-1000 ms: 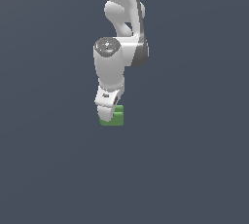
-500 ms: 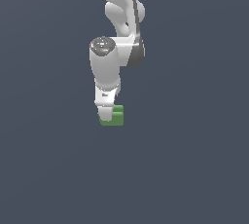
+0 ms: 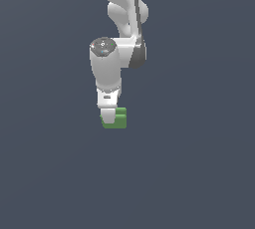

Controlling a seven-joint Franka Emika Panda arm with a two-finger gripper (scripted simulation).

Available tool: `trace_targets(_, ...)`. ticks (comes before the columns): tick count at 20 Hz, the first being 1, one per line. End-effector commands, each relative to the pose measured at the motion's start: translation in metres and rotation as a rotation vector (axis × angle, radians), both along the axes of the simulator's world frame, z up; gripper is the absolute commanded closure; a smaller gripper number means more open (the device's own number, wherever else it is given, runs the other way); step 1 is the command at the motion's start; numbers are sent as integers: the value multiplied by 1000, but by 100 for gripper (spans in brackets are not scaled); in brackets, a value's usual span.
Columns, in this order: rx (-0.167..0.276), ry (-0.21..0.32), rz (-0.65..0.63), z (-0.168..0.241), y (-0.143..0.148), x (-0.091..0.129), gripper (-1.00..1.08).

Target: Pick up the object and move it to a goal position.

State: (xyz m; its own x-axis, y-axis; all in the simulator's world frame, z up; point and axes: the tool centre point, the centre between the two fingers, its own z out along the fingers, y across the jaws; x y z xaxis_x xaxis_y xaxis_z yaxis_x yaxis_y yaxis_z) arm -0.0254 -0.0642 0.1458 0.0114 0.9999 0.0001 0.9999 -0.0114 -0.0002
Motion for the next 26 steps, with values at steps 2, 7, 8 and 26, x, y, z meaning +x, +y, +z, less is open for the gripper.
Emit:
trace_targets(2, 0, 0, 0, 0, 0, 0, -92)
trace_targets(7, 0, 0, 2, -13, 0, 0, -92)
trace_targets(8, 0, 0, 2, -18, 0, -1, -92)
trace_targets(26, 0, 0, 5, -50, 0, 0, 108)
